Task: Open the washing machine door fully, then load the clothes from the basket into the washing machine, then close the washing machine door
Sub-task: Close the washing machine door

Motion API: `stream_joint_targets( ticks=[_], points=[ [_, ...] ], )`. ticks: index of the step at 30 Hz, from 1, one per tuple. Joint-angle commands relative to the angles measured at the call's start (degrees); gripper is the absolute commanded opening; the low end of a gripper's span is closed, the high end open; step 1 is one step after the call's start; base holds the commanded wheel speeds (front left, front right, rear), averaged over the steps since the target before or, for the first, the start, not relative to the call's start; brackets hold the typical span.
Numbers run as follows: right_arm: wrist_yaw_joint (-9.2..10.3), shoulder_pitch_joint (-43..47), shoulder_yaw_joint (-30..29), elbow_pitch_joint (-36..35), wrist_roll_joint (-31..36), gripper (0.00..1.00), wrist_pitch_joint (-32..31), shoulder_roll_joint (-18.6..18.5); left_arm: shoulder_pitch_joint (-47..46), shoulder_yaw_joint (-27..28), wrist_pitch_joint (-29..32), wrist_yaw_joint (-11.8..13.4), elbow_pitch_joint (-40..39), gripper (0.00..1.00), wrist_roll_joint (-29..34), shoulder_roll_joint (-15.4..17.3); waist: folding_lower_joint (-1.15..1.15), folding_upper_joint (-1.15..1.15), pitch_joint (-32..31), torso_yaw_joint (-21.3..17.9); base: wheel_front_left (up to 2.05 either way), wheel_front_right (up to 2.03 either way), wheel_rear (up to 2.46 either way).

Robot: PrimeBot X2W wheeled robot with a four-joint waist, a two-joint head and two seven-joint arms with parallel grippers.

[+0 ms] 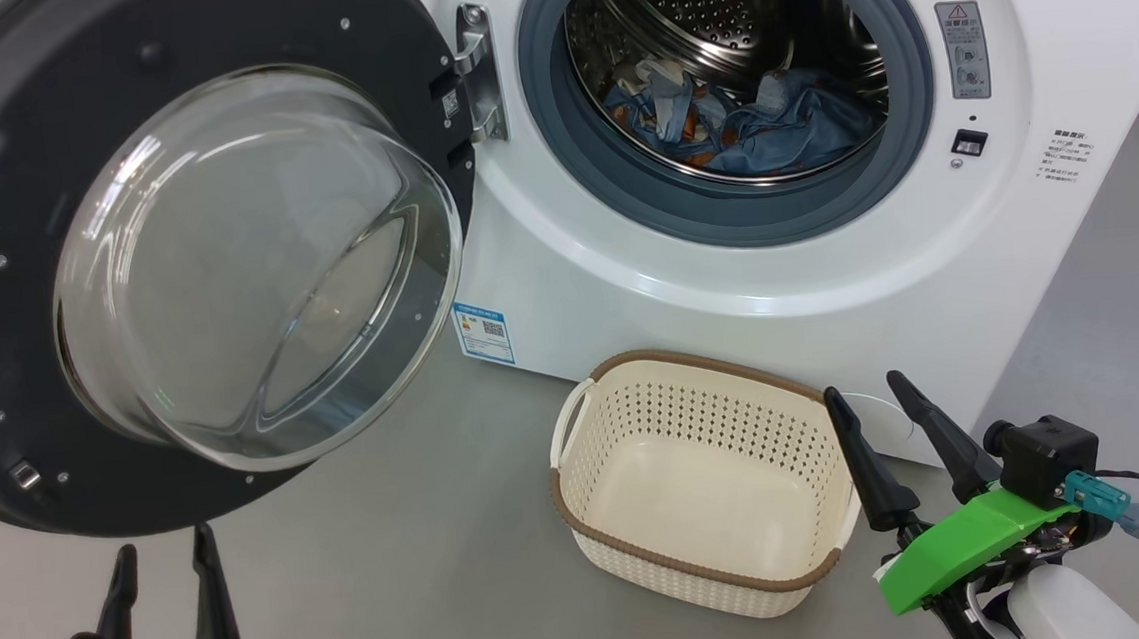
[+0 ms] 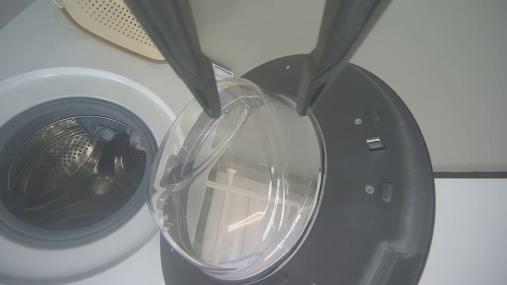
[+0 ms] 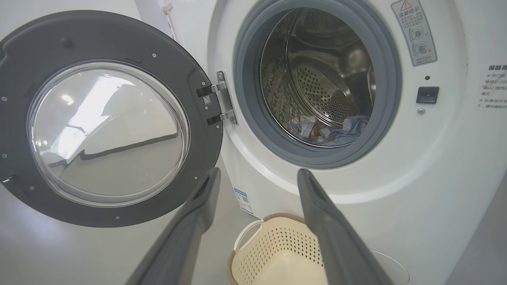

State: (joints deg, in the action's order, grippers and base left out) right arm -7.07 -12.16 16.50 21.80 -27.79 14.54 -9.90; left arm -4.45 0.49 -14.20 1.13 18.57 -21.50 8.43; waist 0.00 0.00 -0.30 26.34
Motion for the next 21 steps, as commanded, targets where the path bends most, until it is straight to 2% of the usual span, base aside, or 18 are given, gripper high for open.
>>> stream_joint_targets(
  ticks=[1,2,3,5,13,21],
  points=[
    [-0.42,-1.0,1.0,-1.3,0.0,1.0,0.5,-0.3,-1.6,2.2,-0.6,0.2,-1.6,0.79,-0.3,1.9,0.0,0.0,0.0,0.0,0.0,0.0,0.0],
    [-0.42,-1.0,0.9,-1.3,0.0,1.0,0.5,-0.3,-1.6,2.2,-0.6,0.1,-1.5,0.5,-0.4,1.9,0.0,0.0,0.0,0.0,0.0,0.0,0.0],
    [-0.42,-1.0,0.9,-1.3,0.0,1.0,0.5,-0.3,-1.7,2.2,-0.6,0.1,-1.5,0.4,-0.4,2.0,0.0,0.0,0.0,-0.1,0.0,0.0,0.0],
    [-0.42,-0.9,0.9,-1.3,0.0,1.0,0.5,-0.2,-2.0,2.2,-0.6,-0.1,-2.0,0.0,-0.4,2.2,0.0,0.0,0.1,-0.1,0.0,0.0,0.0],
    [-0.42,-0.8,0.9,-1.4,0.0,1.0,0.5,-0.4,-4.4,3.9,-0.4,-1.0,-7.5,0.0,-1.9,4.4,0.0,0.0,0.1,0.0,0.0,0.0,0.0],
    [-0.42,-1.4,1.4,-1.1,-0.3,1.0,0.5,-1.0,-9.7,8.0,3.2,-3.2,-14.9,0.0,-6.8,9.1,0.0,0.0,0.4,-0.4,0.0,0.0,0.0]
  ],
)
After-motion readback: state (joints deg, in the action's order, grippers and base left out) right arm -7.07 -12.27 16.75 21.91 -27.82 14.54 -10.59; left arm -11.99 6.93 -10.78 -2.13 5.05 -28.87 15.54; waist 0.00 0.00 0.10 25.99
